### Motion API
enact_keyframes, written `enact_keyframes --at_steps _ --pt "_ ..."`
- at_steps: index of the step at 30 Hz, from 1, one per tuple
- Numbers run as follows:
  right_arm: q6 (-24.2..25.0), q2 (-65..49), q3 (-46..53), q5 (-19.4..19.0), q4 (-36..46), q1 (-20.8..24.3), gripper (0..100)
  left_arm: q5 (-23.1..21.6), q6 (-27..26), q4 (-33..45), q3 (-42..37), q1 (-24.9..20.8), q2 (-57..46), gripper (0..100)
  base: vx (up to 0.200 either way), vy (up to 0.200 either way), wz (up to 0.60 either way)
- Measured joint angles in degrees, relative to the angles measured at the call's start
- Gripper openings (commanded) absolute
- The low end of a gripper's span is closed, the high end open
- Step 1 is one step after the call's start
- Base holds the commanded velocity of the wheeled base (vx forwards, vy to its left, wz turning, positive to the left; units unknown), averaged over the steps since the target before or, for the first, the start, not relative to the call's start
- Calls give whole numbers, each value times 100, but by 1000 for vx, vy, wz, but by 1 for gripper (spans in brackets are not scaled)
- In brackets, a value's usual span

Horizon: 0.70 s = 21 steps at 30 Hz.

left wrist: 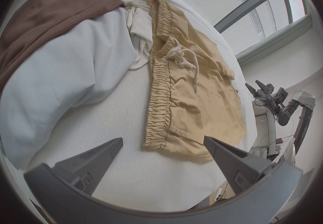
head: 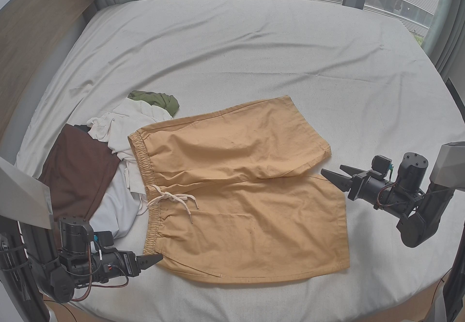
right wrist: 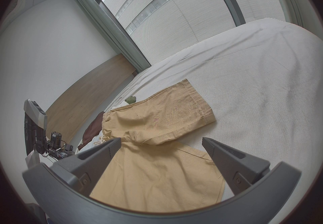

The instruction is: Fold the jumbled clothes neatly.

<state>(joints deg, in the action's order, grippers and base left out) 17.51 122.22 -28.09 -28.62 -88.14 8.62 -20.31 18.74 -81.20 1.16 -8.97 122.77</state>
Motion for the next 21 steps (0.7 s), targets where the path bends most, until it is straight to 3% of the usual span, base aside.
enact_keyframes --at_steps 4,5,11,21 --pt "0 18 -5 0 0 4 100 0 48 -107 52 -4 126 100 0 0 0" --pt "-2 22 -5 0 0 4 100 0 69 -182 60 -9 162 0 0 0 0" --pt "-2 32 -9 0 1 4 100 12 173 -707 57 -20 440 0 0 0 0" --pt "0 33 9 -2 0 4 100 15 173 -762 51 -1 617 0 0 0 0"
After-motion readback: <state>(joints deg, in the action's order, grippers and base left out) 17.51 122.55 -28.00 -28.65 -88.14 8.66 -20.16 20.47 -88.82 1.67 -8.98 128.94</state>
